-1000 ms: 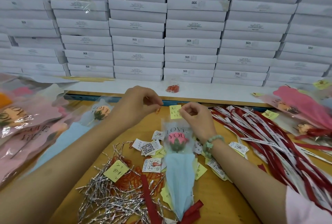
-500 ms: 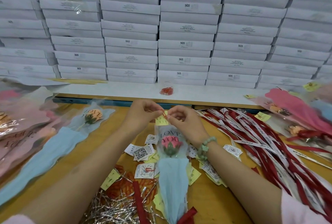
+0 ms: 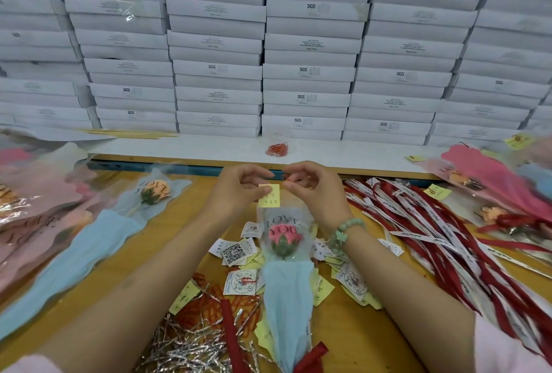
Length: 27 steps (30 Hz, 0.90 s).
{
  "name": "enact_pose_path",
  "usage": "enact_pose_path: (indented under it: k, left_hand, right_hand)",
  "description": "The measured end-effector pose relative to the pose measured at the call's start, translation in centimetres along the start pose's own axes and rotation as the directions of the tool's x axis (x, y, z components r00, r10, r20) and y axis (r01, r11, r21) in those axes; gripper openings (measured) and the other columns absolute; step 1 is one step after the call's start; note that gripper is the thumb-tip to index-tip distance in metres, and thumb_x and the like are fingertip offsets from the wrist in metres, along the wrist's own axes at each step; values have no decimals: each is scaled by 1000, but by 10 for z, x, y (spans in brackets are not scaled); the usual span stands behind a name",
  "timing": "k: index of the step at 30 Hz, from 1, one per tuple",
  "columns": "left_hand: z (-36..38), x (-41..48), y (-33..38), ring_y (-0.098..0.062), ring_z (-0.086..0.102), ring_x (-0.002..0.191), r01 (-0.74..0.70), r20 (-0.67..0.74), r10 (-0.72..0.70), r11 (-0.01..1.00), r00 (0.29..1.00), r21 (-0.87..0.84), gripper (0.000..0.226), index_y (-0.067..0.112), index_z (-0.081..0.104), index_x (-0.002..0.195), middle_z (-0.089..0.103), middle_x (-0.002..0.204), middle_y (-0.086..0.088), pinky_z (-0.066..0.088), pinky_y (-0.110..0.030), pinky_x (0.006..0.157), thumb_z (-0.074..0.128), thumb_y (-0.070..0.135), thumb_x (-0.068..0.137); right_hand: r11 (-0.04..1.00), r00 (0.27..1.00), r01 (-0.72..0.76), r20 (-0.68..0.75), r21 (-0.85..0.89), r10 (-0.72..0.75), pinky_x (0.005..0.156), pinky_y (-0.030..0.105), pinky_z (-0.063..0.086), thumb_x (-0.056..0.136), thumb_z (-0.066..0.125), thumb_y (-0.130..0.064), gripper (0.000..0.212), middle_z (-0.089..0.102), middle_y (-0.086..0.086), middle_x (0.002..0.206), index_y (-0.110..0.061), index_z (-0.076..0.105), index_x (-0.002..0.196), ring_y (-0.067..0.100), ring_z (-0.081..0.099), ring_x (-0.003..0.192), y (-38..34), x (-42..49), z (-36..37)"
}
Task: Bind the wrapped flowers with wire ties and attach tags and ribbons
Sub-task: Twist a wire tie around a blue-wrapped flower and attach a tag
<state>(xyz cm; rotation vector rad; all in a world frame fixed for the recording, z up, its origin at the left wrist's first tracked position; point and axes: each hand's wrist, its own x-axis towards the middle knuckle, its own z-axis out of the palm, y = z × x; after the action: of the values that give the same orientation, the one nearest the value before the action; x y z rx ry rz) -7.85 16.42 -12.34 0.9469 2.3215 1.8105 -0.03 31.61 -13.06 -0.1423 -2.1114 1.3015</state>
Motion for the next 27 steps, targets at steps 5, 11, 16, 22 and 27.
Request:
enact_pose_path:
  k: [5,11,16,22,27]
  left_hand:
    - [7,-2,-12,-9,69,82,127,-55,-121,984,991,127,10,18,69,79,73,89,4,56,-24,68,78,16,81]
    - [12,1,-15,-6,67,84,77,40,-83,989,996,123,11,8,61,82,69,103,8,60,-29,70,68,12,89]
    - [16,-1,-23,3,59,58,36,209,-73,984,975,174,16,12,52,91,63,83,7,51,-26,62,49,24,101]
    - [14,0,-28,-18,55,72,74,278,-120,982,953,172,19,14,49,93,59,78,-1,44,-34,68,42,28,103]
    - [13,3,-28,-21,58,80,81,262,-125,982,957,170,25,9,51,100,65,92,-16,47,-37,72,39,31,104]
  right_hand:
    - [980,985,-170,-21,-102,169,60,16,45,91,64,-10,13,64,-9,73,-19,73,89,-1,55,61,13,0,-4]
    - [959,985,-172,-25,-224,171,61,17,46,94,59,-10,9,63,-5,80,-13,67,93,3,56,70,19,1,-3]
    - [958,990,-135,4,-253,141,64,9,44,95,55,-8,9,63,-3,87,-13,62,93,3,56,75,19,0,4]
    - [960,981,-182,22,-212,191,77,24,51,97,52,-8,9,63,4,94,-10,60,97,16,60,87,20,0,3]
    - [962,983,-183,-32,-204,180,65,13,43,97,52,-11,8,62,-3,87,-14,59,96,5,56,77,20,3,1]
